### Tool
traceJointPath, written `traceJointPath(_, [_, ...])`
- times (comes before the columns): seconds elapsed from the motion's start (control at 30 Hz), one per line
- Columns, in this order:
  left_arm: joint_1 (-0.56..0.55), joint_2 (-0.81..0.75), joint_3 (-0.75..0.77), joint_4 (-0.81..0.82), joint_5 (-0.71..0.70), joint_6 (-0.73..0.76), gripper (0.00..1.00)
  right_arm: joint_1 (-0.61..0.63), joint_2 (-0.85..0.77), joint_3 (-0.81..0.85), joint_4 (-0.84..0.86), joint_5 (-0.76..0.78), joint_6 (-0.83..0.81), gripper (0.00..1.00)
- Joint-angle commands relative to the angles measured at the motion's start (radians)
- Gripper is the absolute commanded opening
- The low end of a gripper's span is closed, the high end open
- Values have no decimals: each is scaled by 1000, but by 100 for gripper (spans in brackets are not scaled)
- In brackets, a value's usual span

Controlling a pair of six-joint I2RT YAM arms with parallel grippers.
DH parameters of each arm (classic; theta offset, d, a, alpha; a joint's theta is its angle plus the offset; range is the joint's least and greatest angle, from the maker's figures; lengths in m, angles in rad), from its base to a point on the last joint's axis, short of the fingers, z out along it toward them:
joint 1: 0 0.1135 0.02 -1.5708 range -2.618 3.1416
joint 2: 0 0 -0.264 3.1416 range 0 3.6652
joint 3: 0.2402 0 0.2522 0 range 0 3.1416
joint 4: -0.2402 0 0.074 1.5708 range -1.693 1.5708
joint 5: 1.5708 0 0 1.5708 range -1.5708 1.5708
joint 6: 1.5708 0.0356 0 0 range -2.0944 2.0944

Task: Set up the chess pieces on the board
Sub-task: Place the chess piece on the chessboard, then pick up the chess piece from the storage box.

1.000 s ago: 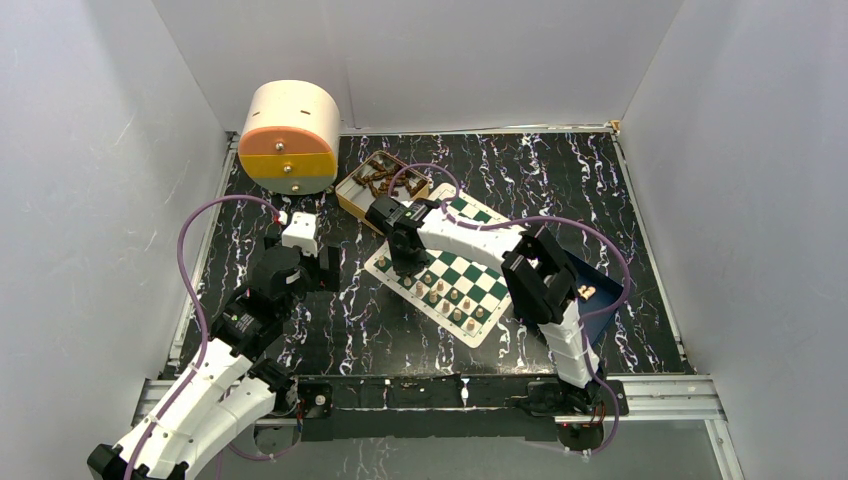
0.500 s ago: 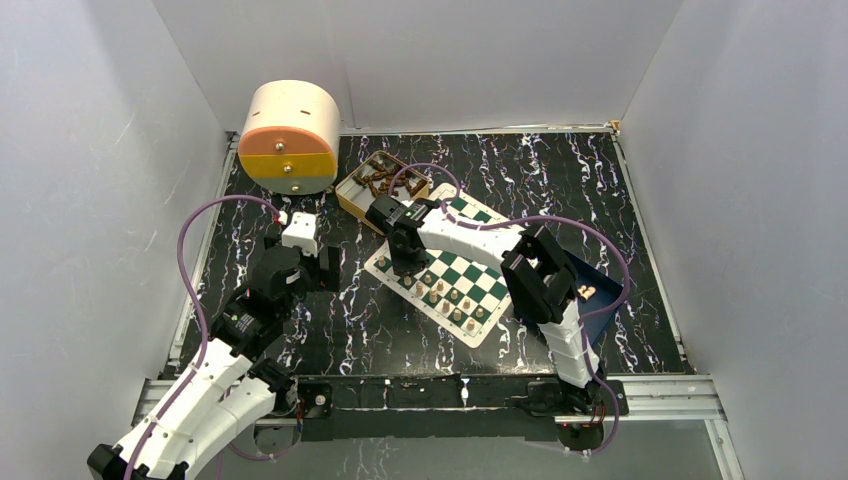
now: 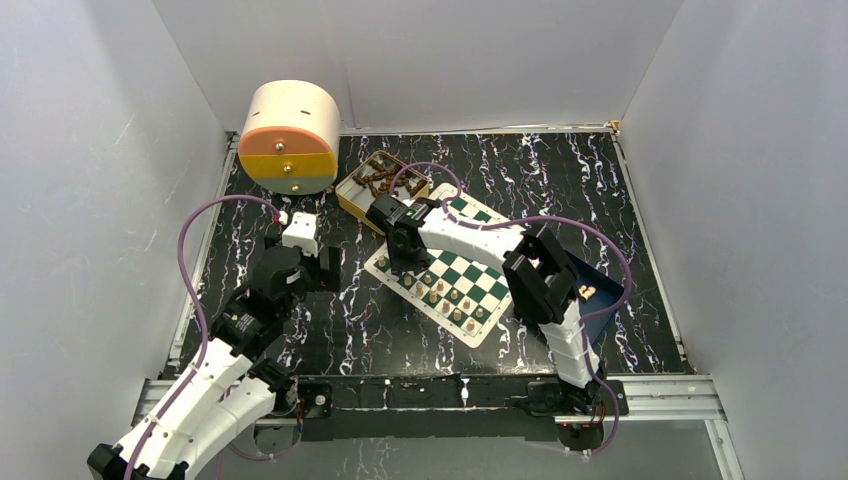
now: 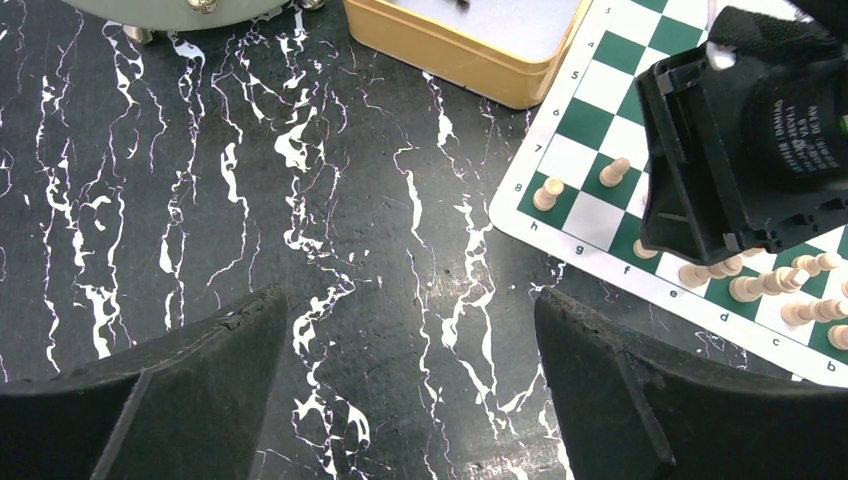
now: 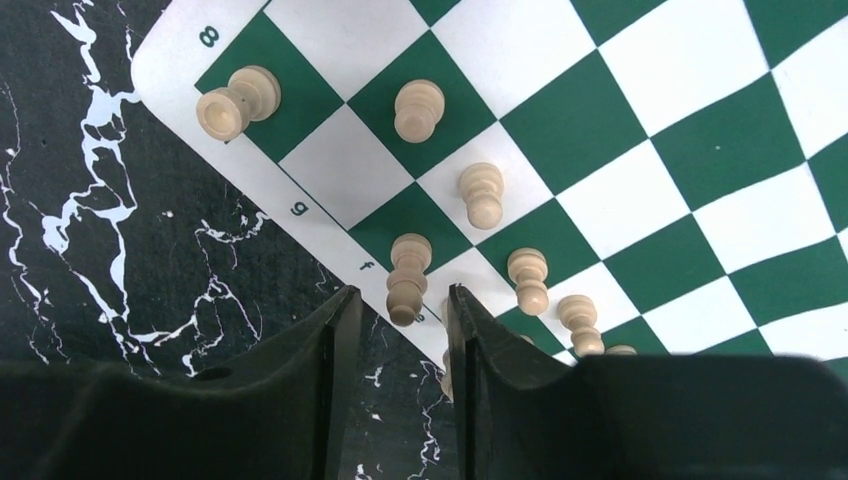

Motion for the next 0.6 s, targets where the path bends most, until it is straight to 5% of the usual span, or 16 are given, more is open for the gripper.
traceJointPath(0.0, [-6,1,30,7,-1,-13,92,-14,-109,20,-33,42,6,47])
traceJointPath(0.13, [-6,3,19,27,11,-41,94,-40,-186,-20,-38,68,6,46])
traceJointPath(0.57, [-6,118,18,110,423,-36,89,-252,-549,-313,-62,153,35,41])
